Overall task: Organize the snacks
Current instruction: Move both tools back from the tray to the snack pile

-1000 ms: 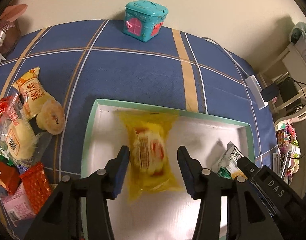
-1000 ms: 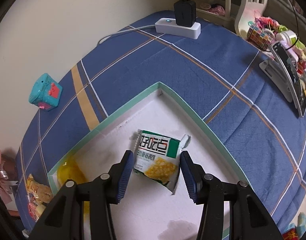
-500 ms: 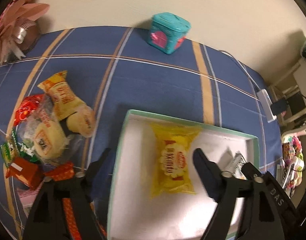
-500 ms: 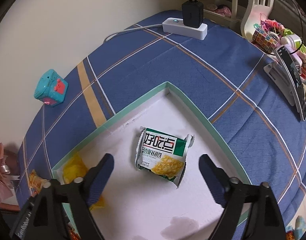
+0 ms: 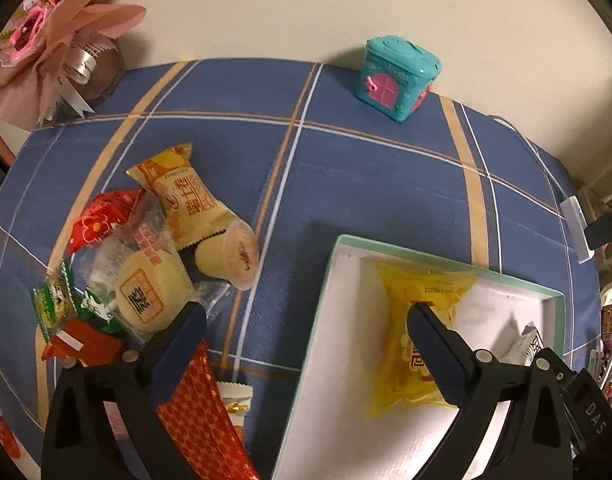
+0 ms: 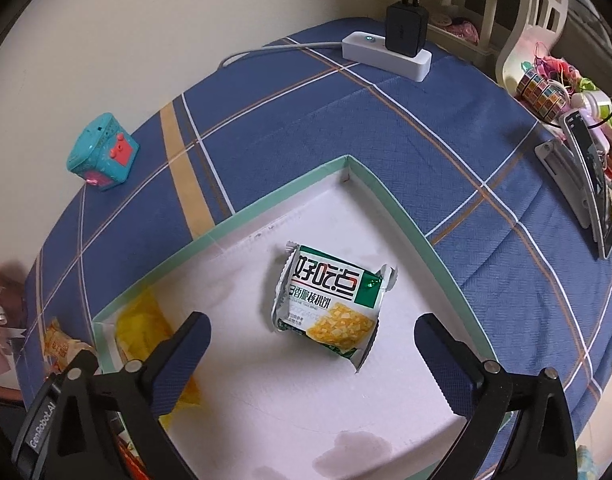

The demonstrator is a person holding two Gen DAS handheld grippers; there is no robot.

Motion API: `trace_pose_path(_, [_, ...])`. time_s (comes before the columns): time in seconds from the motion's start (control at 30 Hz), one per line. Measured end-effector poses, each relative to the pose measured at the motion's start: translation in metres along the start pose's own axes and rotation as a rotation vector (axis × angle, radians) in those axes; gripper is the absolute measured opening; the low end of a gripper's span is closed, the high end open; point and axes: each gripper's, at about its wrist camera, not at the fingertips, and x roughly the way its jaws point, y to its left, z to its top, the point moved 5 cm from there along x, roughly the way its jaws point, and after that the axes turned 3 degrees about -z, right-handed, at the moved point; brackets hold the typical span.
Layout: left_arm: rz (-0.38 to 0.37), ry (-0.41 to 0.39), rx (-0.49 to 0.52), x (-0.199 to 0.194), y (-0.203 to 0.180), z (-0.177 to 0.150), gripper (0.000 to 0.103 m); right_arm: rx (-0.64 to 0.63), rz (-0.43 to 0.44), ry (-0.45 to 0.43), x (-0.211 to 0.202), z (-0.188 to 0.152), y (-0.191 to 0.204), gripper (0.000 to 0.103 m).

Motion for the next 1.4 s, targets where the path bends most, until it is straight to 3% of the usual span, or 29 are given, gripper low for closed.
trace_pose_path(0.4, [0.105,-0.112,0.029,-0.04,0.006,0.011,0.1,-0.084,0.044,-0.031,-0.04,-0.008,0.025,0.103])
trace_pose_path(0.5, [0.085,-0.106,0.004,-0.048,0.015,0.011,0.1,-0.099,0.061,-0.046,-0.049,-0.011,0.031,0.103])
trace_pose_path(0.73, [0.152,-0.048,-0.037,-0.058,0.046,-0.006,0.1,-0.165,0.095,-0.059,-0.062,-0.026,0.05,0.103])
trace_pose_path(0.87, [0.139,-0.04,-0.041,-0.067,0.058,-0.013,0.1,-0.217,0.125,-0.078,-0.071,-0.038,0.066,0.103])
trace_pose_path(1.07, [0.146,-0.058,-0.104,-0.087,0.1,-0.019,0.1,-0.275,0.183,-0.092,-0.086,-0.057,0.091,0.102])
trace_pose_path(1.4, [0.19,-0.056,-0.327,-0.108,0.199,-0.04,0.1,-0.417,0.241,-0.08,-0.099,-0.103,0.148,0.102])
